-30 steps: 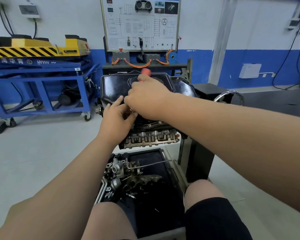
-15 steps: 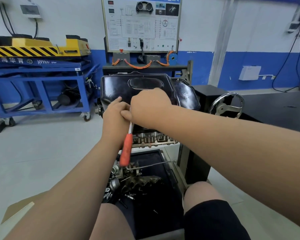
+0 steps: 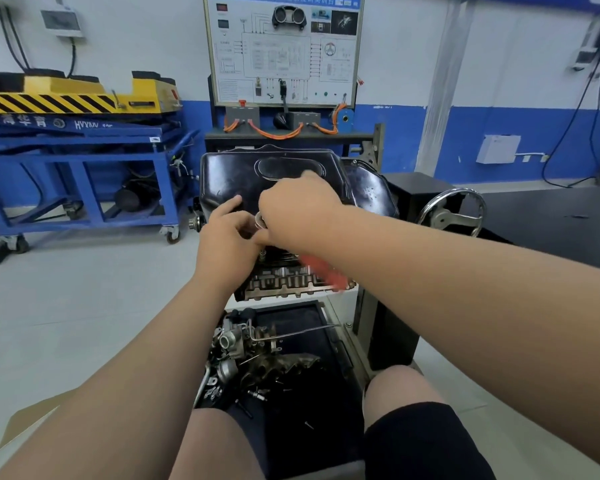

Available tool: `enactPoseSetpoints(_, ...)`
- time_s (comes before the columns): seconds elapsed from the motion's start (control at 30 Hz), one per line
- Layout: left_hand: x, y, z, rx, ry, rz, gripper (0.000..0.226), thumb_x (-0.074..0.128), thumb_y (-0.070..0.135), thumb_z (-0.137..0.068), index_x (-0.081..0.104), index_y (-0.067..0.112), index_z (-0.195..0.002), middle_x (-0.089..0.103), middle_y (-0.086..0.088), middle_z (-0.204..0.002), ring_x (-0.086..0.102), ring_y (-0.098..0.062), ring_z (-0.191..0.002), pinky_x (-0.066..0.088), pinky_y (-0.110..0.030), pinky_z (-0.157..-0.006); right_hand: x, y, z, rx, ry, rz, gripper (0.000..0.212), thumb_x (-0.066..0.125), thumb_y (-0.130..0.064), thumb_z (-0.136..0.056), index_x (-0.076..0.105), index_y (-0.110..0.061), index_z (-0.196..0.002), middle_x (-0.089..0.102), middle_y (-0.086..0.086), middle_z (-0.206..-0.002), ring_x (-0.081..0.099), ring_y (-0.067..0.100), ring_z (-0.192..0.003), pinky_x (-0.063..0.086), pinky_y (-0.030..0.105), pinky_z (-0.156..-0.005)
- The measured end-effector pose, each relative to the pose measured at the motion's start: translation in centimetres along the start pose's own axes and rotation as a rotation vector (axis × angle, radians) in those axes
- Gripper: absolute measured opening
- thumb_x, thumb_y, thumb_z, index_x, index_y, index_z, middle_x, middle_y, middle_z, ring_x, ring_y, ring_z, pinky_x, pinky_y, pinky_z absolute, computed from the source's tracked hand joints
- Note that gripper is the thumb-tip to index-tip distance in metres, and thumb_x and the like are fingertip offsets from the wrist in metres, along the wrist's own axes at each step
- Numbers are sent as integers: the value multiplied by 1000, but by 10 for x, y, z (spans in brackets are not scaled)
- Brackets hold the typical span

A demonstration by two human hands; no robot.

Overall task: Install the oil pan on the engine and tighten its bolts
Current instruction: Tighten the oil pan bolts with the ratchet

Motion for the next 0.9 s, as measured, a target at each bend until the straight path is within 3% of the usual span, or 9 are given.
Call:
enactPoseSetpoints(0.1, 0, -1, 1, 36, -87, 20, 4, 74, 22, -80, 72, 25, -78, 46, 32, -98, 36, -7, -135, 32, -31, -102, -4, 3, -3, -247, 17, 187, 8, 52, -29, -91, 57, -24, -95, 62, -4, -96, 50, 23, -105, 31, 39, -92)
enactPoseSetpoints(0.23, 4, -4, 0, 49, -102, -59, 15, 62, 8, -83, 69, 21, -81, 55, 20, -107, 31, -17, -140, 32, -39, -108, 4, 0, 1, -10, -27, 39, 40, 39, -47, -93, 37, -20, -63, 44, -4, -65, 42, 19, -68, 34, 37, -76)
enactPoseSetpoints(0.3, 9, -6, 1, 0, -121, -31, 26, 59, 4, -83, 62, 28, -76, 59, 10, -122, 26, -12, -141, 30, -30, -107, 7, 3, 5, 153, -79, -100, 44, 38, -54, -91, 33, -20, -63, 35, -4, -62, 36, 17, -58, 30, 29, -60)
enactPoseSetpoints(0.37, 9, -6, 4, -25, -115, -5, 15, 66, 12, -82, 68, 26, -80, 50, 7, -136, 26, -4, -138, 32, -26, -101, 4, 3, 6, 65, -51, -39, 36, 47, -46, -91, 38, -22, -67, 49, -3, -73, 42, 17, -67, 29, 30, -68)
enactPoseSetpoints(0.47, 7, -1, 8, -9, -119, -64, 5, 69, 24, -84, 72, 28, -86, 41, 9, -143, 37, -15, -136, 31, -25, -92, -1, 4, 5, -199, -6, 172, 7, 51, -27, -92, 57, -23, -94, 63, -1, -102, 51, 22, -102, 32, 38, -87)
enactPoseSetpoints(0.57, 7, 2, 9, -6, -94, -41, 23, 67, 21, -86, 59, 36, -71, 45, 3, -143, 30, -13, -141, 29, -21, -90, 0, 2, 6, -205, 0, 160, 10, 46, -30, -94, 54, -24, -93, 64, -1, -100, 54, 21, -94, 31, 38, -88)
enactPoseSetpoints(0.7, 14, 4, 12, -5, -40, -70, 22, 56, -3, -85, 65, 8, -67, 68, -16, -106, 23, -18, -142, 20, -8, -92, 4, -10, 12, 42, -47, -65, 25, 40, -38, -95, 58, -21, -89, 60, 2, -87, 52, 22, -72, 29, 32, -63)
enactPoseSetpoints(0.8, 17, 2, 15, 27, -83, -63, 16, 53, -7, -84, 68, -6, -78, 61, -23, -121, 16, -19, -144, 14, -3, -94, -1, -15, 9, -72, -46, 54, 25, 45, -30, -95, 63, -14, -104, 52, 1, -79, 37, 17, -54, 29, 30, -52)
enactPoseSetpoints(0.9, 17, -3, 14, 48, -131, -41, 20, 50, 5, -92, 65, -8, -97, 49, -22, -137, 3, -9, -145, 21, -17, -102, -4, -13, 6, -349, 26, 221, 22, 47, -17, -95, 57, -11, -113, 65, 2, -98, 58, 24, -89, 31, 31, -71)
Point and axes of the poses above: each hand's wrist, its own z-axis away from the middle knuckle, its own x-axis out of the palm, y = z × x, the point moved 4 cm from there along -z, towards the middle knuckle
